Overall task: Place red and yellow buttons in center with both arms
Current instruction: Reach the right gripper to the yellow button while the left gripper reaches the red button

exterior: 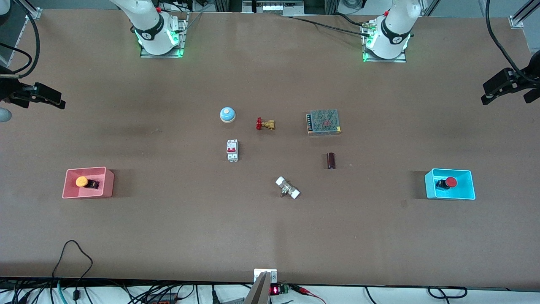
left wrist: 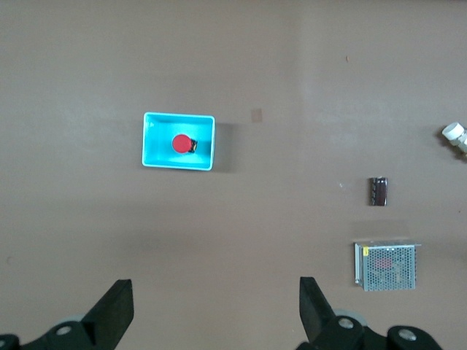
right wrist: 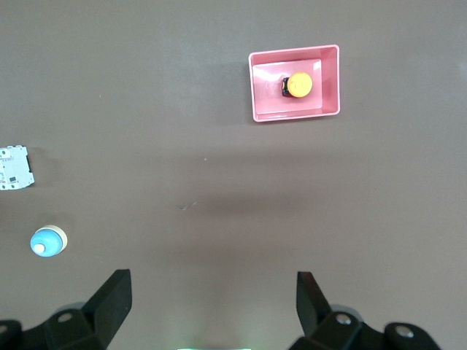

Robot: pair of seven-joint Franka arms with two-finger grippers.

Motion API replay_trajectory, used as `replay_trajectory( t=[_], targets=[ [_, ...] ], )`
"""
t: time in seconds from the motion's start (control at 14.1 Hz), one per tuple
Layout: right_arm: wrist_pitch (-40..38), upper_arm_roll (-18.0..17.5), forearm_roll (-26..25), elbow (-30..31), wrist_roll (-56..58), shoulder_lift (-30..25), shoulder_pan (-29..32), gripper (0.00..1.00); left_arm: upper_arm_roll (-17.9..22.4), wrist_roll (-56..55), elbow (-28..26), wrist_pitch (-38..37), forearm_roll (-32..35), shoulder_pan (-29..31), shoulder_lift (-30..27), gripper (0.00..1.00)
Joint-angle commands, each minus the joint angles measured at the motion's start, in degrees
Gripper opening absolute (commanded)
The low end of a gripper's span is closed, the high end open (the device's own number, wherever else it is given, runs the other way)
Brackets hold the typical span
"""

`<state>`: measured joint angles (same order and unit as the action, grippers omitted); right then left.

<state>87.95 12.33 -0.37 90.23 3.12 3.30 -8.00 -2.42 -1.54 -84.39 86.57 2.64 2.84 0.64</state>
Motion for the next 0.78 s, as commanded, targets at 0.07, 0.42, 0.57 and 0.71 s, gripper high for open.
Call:
replay_trajectory(
  t=[0.07,0.42,0.57,0.71],
  targets=[
    [-0.50,0.50,-0.68,1.61,-0.83,-1.98,-0.61,1.00,0.05,0.66,-1.39,-2.10,-0.89,0.14,-1.17,1.00],
    [3.09,0.50,-0.77,1.70,-0.13,3.10,-0.09,1.00,0.31,0.93,-1.48,-2.63,-0.36,0.32,3.65,1.00],
    [7.66,0.59,-0.77,1.70,1.27,8.01,1.49,1.00,0.66,0.93,-1.39,-2.02,0.08,0.49,6.64,0.99],
    [13.01,0.68,-0.68,1.61,2.60,13.20,2.03,1.00,0.66,1.02,-1.30,-0.27,0.17,1.90,9.98,0.99]
  ],
)
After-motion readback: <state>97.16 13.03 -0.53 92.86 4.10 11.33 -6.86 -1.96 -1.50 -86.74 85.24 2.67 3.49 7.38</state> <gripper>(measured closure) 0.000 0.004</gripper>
